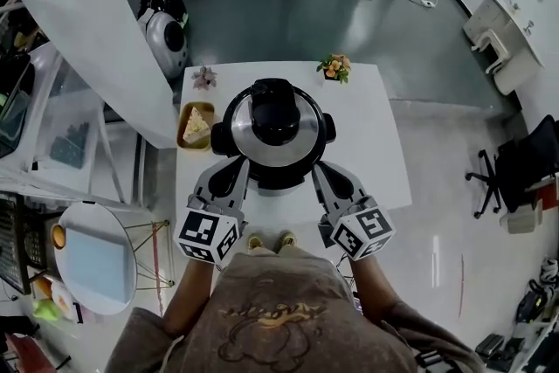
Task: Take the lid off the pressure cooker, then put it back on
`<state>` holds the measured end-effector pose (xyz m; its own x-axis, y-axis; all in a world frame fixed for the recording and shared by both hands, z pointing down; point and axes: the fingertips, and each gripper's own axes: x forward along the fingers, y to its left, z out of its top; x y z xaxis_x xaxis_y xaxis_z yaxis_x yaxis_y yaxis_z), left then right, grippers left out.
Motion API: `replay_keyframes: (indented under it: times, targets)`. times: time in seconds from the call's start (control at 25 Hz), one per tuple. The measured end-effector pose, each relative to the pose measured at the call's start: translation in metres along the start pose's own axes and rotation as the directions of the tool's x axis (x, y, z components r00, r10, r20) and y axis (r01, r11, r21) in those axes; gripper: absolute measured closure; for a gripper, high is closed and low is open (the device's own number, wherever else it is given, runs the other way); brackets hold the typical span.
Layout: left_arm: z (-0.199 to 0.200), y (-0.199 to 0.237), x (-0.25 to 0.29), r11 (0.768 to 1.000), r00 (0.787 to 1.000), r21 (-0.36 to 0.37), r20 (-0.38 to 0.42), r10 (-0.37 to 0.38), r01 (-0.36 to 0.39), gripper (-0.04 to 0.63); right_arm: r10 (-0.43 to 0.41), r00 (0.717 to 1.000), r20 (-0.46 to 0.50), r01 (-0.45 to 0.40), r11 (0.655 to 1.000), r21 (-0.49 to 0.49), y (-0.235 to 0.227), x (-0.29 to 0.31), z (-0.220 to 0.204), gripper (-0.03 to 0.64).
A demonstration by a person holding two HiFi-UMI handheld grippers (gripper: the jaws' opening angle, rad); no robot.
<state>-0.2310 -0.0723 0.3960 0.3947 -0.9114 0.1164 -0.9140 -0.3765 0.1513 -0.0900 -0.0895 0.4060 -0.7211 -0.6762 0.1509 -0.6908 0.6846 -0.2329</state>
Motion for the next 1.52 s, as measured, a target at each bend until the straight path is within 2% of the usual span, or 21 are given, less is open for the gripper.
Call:
replay_keyframes:
  times: [0.4, 0.52, 0.72, 1.0, 1.16, 1.28, 1.52]
  targets:
    - [0.011, -0.001, 0.009, 0.999, 0.998, 0.000, 0.043, 0.036, -0.036, 0.594, 0.062, 0.998, 0.016, -0.061, 0.998, -0.013, -0.012, 0.014, 0.014, 0.619]
    - [0.012, -0.002, 0.010, 0.999, 0.998, -0.004, 0.050, 0.043, -0.043, 0.592, 0.080, 0.997, 0.017, -0.080, 0.997, -0.016, -0.015, 0.017, 0.014, 0.595]
    - [0.018, -0.005, 0.012, 0.999, 0.997, -0.018, 0.063, 0.033, -0.032, 0.497, 0.129, 0.992, 0.012, -0.129, 0.991, -0.039, -0.013, 0.021, 0.019, 0.534]
    - [0.018, -0.006, 0.016, 0.999, 0.997, -0.038, 0.076, -0.014, 0.017, 0.344, 0.187, 0.982, -0.021, -0.188, 0.980, -0.066, -0.009, 0.027, 0.016, 0.379]
    - [0.018, -0.008, 0.021, 0.999, 0.997, -0.029, 0.070, -0.040, 0.042, 0.269, 0.196, 0.980, -0.021, -0.197, 0.979, -0.047, -0.014, 0.031, 0.018, 0.320]
    - [0.017, -0.005, 0.026, 0.999, 0.997, -0.010, 0.059, -0.047, 0.048, 0.250, 0.214, 0.976, -0.034, -0.216, 0.974, -0.065, -0.017, 0.035, 0.020, 0.295]
    - [0.017, 0.004, 0.045, 0.995, 0.996, 0.044, 0.022, -0.089, 0.088, 0.258, 0.265, 0.961, -0.075, -0.272, 0.955, -0.121, -0.018, 0.053, 0.025, 0.289]
